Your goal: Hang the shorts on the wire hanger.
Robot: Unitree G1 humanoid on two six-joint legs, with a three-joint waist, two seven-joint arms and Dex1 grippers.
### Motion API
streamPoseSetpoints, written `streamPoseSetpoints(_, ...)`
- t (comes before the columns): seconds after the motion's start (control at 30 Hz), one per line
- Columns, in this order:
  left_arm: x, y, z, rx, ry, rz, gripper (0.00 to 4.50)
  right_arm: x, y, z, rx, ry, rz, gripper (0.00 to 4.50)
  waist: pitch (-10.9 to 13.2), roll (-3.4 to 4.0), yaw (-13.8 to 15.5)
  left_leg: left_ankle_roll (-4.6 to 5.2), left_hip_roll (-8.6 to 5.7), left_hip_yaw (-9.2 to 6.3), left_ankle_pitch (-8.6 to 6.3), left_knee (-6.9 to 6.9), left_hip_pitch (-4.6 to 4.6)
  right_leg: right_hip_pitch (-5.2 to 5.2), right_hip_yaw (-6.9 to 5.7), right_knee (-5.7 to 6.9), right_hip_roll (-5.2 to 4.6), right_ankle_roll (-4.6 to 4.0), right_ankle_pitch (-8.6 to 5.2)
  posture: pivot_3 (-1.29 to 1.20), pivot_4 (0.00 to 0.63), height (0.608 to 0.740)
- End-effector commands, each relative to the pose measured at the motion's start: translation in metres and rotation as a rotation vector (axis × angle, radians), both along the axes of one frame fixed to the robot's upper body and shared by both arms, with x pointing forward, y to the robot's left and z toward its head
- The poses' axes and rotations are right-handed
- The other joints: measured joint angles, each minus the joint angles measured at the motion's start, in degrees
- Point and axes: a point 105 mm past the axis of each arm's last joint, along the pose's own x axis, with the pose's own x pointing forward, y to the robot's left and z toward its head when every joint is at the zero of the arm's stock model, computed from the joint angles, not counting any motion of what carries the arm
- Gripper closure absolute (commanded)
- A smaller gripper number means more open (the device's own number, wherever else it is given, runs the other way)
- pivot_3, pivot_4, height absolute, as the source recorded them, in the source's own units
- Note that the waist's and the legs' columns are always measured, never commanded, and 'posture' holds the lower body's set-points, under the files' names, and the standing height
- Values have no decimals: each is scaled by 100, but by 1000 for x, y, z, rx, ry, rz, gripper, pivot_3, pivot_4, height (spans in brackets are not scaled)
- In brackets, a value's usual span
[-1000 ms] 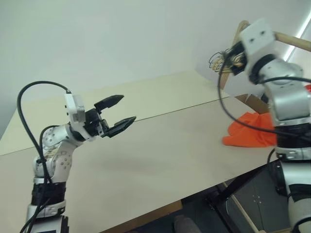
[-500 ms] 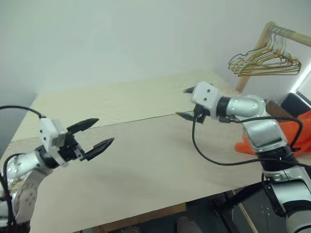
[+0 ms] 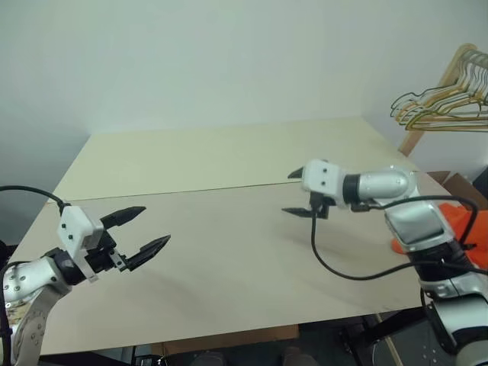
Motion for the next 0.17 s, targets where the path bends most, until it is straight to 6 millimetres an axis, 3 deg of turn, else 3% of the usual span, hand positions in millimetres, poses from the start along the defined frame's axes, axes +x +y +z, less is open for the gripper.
streamPoseSetpoints(0.03, 1, -4, 11, 19, -43, -24, 0, -3, 2, 10, -24, -54, 26, 51, 1, -2, -6, 0, 1, 0, 0, -1, 1, 0, 0, 0, 1, -1, 0, 84, 0, 740)
streamPoseSetpoints(0.17, -6, -8, 11, 18, -64, -65, 0, 0, 0, 8, -35, -51, 9, 51, 2, -6, 2, -11, 5, 0, 6, -13, 4, -2, 0, 1, 5, -7, 0, 93, 0, 740)
